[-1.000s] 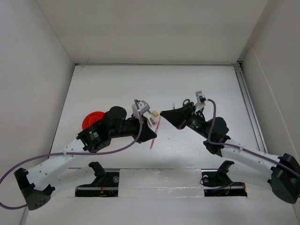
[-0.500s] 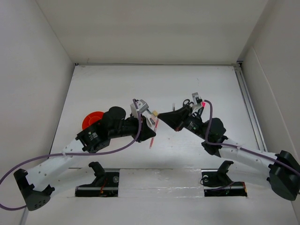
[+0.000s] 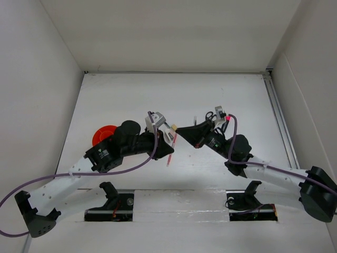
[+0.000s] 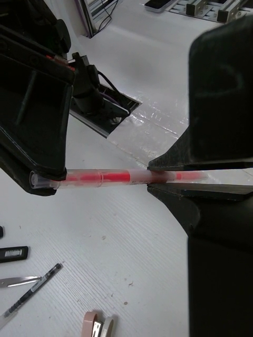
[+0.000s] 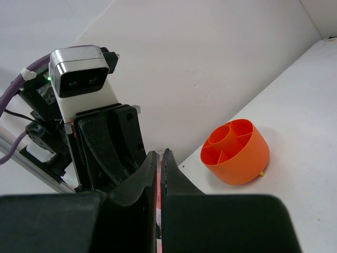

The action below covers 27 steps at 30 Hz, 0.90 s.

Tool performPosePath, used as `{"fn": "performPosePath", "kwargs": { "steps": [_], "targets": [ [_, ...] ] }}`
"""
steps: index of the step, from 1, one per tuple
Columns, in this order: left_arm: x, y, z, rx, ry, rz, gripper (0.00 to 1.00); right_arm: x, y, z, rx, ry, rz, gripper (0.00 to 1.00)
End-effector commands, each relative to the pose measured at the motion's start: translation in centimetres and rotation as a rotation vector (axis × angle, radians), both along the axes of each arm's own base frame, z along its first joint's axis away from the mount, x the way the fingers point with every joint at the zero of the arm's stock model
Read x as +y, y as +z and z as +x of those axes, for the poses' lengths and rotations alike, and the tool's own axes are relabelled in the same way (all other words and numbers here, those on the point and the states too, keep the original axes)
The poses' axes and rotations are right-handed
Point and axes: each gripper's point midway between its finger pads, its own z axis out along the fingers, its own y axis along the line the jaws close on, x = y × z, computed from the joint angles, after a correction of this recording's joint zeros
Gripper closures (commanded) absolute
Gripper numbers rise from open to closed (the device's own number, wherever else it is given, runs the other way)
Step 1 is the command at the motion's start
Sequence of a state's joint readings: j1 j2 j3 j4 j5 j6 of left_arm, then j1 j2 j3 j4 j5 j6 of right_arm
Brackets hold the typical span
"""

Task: Sort the stationery into containers
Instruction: Close the pen cap on the pen.

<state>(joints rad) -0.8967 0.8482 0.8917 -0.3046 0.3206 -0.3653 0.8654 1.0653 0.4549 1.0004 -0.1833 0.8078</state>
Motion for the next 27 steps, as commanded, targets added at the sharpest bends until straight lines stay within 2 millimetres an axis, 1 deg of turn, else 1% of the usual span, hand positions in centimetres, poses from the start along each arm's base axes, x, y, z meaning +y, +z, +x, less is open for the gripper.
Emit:
{"fn": "performPosePath", "kwargs": {
  "steps": [1,2,3,5,8,10,11,12,13,16,17,19,20,21,23,25,27],
  "targets": [
    [-0.2,2.6,0.6,-0.064,0.026,-0.081,1.0,0.6,0.6,-0.8,-0.034,0.021,0.017,1.0],
    [-0.1,2.8,0.5,-0.07,0.026,-0.089,1.0,0.8,-0.1,-0.5,-0.031,0.016,-0.007,1.0],
    [-0.1,2.8,0.5,-0.07,0.026,-0.089,1.0,1.1,0.3,-0.9,-0.052,0.021,-0.007,1.0],
    [0.0,2.8,0.7,-0.072,0.034,-0.087,1.0,1.5,-0.3,-0.9,-0.048,0.025,-0.034,1.0],
    [0.2,3.1,0.7,-0.08,0.043,-0.092,1.0,1.6,-0.4,-0.7,-0.059,0.018,-0.053,1.0],
    [0.4,3.3,0.8,-0.089,0.053,-0.097,1.0,1.8,-1.0,-0.5,-0.054,0.016,-0.073,1.0],
    [0.4,3.3,0.8,-0.089,0.053,-0.097,1.0,2.0,-1.0,-0.8,-0.054,0.025,-0.073,1.0],
    [0.4,3.3,0.8,-0.089,0.053,-0.097,1.0,2.0,-1.4,-0.9,-0.049,0.025,-0.08,1.0],
    [0.4,3.3,0.8,-0.089,0.053,-0.097,1.0,2.1,-1.7,-0.6,-0.04,0.017,-0.086,1.0],
    [0.4,3.7,0.8,-0.1,0.053,-0.112,1.0,2.5,-2.2,-1.0,-0.054,0.028,-0.104,1.0],
    [0.4,3.7,0.8,-0.1,0.053,-0.112,1.0,2.6,-2.7,-1.0,-0.041,0.029,-0.121,1.0],
    [0.5,4.0,0.5,-0.103,0.045,-0.121,1.0,2.9,-2.8,-0.8,-0.042,0.018,-0.131,1.0],
    [0.5,4.0,0.5,-0.103,0.044,-0.121,1.0,3.1,-2.8,-1.2,-0.051,0.026,-0.135,1.0],
    [0.5,4.0,0.5,-0.103,0.044,-0.121,1.0,3.2,-3.4,-1.0,-0.047,0.024,-0.155,1.0],
    [0.6,4.3,0.4,-0.109,0.045,-0.128,1.0,3.2,-3.8,-0.8,-0.042,0.011,-0.17,1.0],
    [0.6,4.5,0.5,-0.114,0.045,-0.136,1.0,3.5,-4.2,-1.0,-0.038,0.02,-0.178,1.0],
    [0.6,4.5,0.5,-0.114,0.045,-0.136,1.0,3.6,-5.0,-0.9,-0.026,0.022,-0.195,1.0]
  ]
}}
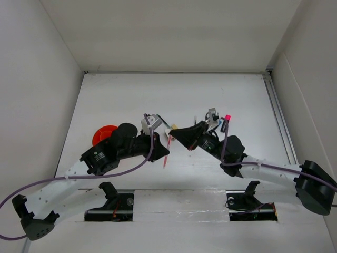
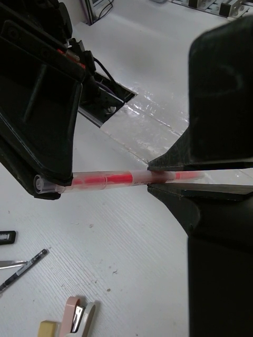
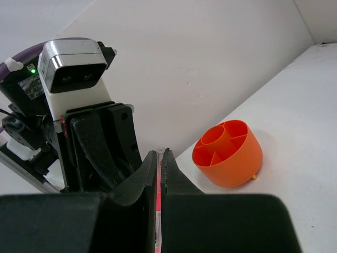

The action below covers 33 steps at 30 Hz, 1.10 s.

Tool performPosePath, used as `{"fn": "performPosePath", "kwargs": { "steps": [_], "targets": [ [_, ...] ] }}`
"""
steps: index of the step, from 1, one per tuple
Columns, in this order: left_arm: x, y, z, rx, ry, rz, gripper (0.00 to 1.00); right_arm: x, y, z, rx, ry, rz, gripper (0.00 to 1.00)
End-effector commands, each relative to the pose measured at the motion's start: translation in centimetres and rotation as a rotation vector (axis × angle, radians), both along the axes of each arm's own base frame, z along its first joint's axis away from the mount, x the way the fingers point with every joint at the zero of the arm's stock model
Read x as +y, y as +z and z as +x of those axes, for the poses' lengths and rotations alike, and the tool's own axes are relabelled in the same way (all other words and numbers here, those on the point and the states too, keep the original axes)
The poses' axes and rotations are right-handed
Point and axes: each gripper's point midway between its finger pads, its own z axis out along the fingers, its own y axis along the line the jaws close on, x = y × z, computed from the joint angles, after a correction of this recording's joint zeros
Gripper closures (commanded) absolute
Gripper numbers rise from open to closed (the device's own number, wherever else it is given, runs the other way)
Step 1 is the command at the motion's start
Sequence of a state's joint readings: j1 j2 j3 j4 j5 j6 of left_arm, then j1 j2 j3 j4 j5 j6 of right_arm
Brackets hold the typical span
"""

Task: Sort the stationery into containers
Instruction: Close the pen cap on the pen.

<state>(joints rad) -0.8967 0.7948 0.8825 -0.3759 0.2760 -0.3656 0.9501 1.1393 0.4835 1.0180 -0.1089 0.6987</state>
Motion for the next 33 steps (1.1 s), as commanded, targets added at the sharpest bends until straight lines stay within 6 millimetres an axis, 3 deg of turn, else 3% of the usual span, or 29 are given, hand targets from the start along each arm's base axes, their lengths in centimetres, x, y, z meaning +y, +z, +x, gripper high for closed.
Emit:
{"fn": "performPosePath", "kwargs": {
  "steps": [1,9,23,33],
  "targets": [
    [-1.0,5.0,1.0,-0.123,0.011,-0.164,1.0,1.5,-4.4,-0.6,0.033,0.042,-0.149,1.0],
    [-0.6,5.5,1.1,-0.14,0.031,-0.174,1.0,1.9,-5.5,-0.6,0.024,0.044,-0.186,1.0],
    [0.0,5.7,1.4,-0.153,0.062,-0.175,1.0,2.7,-9.3,-1.6,0.014,0.045,-0.31,1.0],
    [-0.2,6.2,1.4,-0.148,0.068,-0.2,1.0,2.9,-9.8,-2.4,0.0,-0.01,-0.261,1.0]
  ]
}}
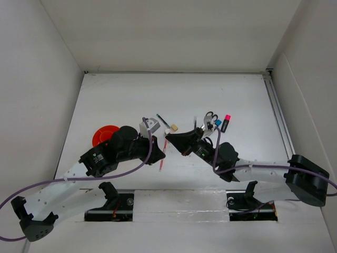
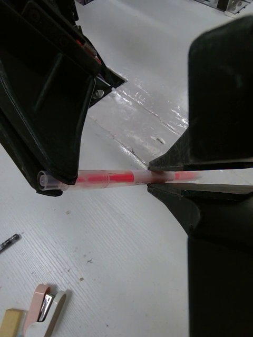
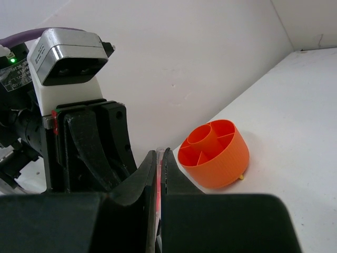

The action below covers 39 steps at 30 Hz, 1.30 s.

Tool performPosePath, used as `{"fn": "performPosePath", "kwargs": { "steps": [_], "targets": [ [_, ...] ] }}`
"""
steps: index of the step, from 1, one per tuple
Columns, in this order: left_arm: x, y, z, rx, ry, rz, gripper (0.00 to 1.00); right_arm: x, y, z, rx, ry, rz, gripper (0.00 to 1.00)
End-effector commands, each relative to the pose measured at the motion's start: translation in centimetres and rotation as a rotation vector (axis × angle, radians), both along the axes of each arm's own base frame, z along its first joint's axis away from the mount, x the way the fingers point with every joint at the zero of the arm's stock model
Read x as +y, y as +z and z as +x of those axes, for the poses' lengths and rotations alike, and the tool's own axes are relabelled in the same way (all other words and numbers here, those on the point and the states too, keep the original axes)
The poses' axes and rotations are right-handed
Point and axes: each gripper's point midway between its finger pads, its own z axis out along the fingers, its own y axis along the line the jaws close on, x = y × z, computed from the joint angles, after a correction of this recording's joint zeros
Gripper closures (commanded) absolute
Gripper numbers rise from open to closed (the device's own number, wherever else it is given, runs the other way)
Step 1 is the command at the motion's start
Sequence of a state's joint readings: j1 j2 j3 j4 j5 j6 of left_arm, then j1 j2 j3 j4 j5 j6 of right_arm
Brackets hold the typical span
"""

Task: Sort the stationery into containers
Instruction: Close the pen cap on the pen.

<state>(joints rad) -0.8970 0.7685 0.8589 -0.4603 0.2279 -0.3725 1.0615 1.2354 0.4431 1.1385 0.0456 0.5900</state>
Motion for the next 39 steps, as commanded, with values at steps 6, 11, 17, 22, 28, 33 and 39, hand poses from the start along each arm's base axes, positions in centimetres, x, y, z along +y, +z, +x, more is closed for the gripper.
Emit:
{"fn": "performPosePath", "kwargs": {
  "steps": [6,11,17,22,28,33,39],
  "targets": [
    [-1.9,8.6,1.6,-0.198,0.012,-0.279,1.0,1.9,-7.8,-2.0,0.039,0.028,-0.263,1.0],
    [-1.7,8.9,1.6,-0.207,0.021,-0.285,1.0,2.1,-8.6,-2.1,0.036,0.015,-0.289,1.0],
    [-1.5,8.7,1.9,-0.207,0.041,-0.274,1.0,2.3,-8.5,-2.7,0.013,0.021,-0.284,1.0],
    [-1.4,8.6,2.2,-0.212,0.059,-0.27,1.0,2.5,-8.1,-3.5,-0.018,0.042,-0.269,1.0],
    [-1.1,8.8,2.5,-0.218,0.082,-0.265,1.0,2.5,-7.8,-4.5,-0.057,0.084,-0.254,1.0],
    [-1.3,8.6,2.5,-0.211,0.073,-0.26,1.0,1.9,-7.6,-5.6,-0.105,0.107,-0.217,1.0],
    [-1.3,8.6,2.5,-0.211,0.073,-0.26,1.0,2.1,-7.4,-5.6,-0.134,0.11,-0.234,1.0]
  ]
}}
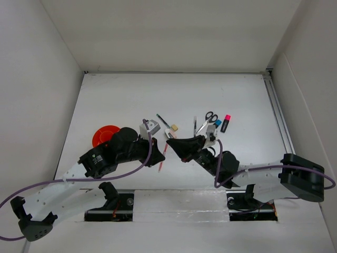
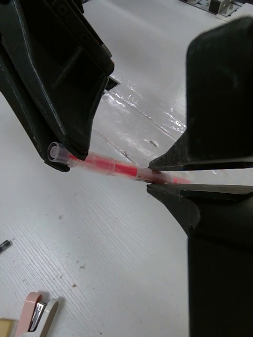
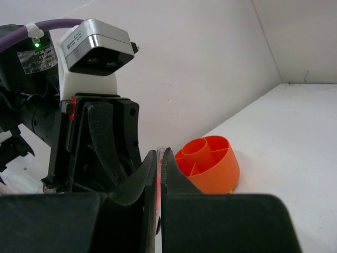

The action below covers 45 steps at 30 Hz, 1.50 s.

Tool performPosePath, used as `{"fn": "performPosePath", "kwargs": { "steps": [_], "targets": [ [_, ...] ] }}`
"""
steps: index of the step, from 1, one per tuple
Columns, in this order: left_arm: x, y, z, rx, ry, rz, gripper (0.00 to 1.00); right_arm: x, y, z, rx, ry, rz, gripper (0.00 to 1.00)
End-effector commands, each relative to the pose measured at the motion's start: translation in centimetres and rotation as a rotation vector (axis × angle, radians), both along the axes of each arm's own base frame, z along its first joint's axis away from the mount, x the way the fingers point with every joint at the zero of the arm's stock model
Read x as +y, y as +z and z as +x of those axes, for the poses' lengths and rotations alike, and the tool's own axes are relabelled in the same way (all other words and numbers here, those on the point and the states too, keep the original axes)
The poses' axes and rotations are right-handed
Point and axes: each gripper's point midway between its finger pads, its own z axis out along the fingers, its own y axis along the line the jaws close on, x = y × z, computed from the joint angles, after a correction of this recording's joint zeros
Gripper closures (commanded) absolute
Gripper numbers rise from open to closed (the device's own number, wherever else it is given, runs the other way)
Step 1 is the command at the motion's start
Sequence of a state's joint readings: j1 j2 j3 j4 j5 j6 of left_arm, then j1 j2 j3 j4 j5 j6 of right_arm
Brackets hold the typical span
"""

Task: Sort the stationery into containers
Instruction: Close the pen cap on the pen.

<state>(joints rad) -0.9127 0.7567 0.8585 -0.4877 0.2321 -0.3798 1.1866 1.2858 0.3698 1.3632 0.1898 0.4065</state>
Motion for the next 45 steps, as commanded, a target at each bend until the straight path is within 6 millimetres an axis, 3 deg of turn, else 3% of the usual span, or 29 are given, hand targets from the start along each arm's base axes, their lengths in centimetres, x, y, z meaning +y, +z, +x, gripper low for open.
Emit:
{"fn": "performPosePath", "kwargs": {
  "steps": [1,5,13,18,22,27,28,30,32,34,39,40,42,43,45],
  "targets": [
    [-1.5,8.8,3.3,-0.226,0.09,-0.269,1.0,2.4,-7.7,-3.6,0.014,0.17,-0.279,1.0],
    [-1.5,8.8,3.3,-0.226,0.09,-0.269,1.0,3.0,-7.2,-3.6,0.018,0.183,-0.276,0.99],
    [-1.5,9.1,3.0,-0.242,0.067,-0.272,1.0,3.7,-6.4,-3.7,0.013,0.201,-0.278,0.81],
    [-1.6,8.6,2.8,-0.234,0.058,-0.267,1.0,4.1,-4.9,-3.4,0.019,0.191,-0.26,0.67],
    [-1.6,8.6,2.8,-0.234,0.058,-0.267,1.0,3.5,-3.5,-3.1,0.012,0.167,-0.226,0.56],
    [-1.4,8.6,3.1,-0.239,0.075,-0.263,1.0,3.0,-2.6,-2.8,0.019,0.139,-0.217,0.51],
    [-1.4,8.6,3.3,-0.241,0.084,-0.261,1.0,2.8,-2.2,-2.8,0.015,0.139,-0.209,0.45],
    [-1.3,8.2,3.7,-0.229,0.11,-0.245,1.0,2.3,-1.7,-2.5,0.021,0.114,-0.2,0.35],
    [-1.1,7.7,4.1,-0.217,0.14,-0.23,1.0,1.7,-1.6,-2.1,0.043,0.084,-0.189,0.35],
    [-1.0,7.1,4.7,-0.212,0.167,-0.204,1.0,0.6,-0.7,-1.6,0.061,0.044,-0.158,0.18],
    [-0.8,6.4,5.9,-0.204,0.226,-0.166,1.0,-1.6,0.6,-1.3,0.078,-0.012,-0.143,0.18],
    [-0.7,6.4,6.1,-0.202,0.244,-0.167,1.0,-2.6,2.0,-1.4,0.06,-0.025,-0.113,0.17],
    [-0.2,6.4,6.8,-0.212,0.288,-0.148,1.0,-3.6,1.3,-1.6,0.069,-0.037,-0.125,0.17],
    [0.2,5.9,7.1,-0.203,0.319,-0.13,1.0,-4.8,2.9,-1.7,0.06,-0.051,-0.078,0.17],
    [1.8,5.7,8.7,-0.222,0.445,-0.085,1.0,-6.0,1.9,-1.5,0.074,-0.084,-0.11,0.17]
  ]
}}
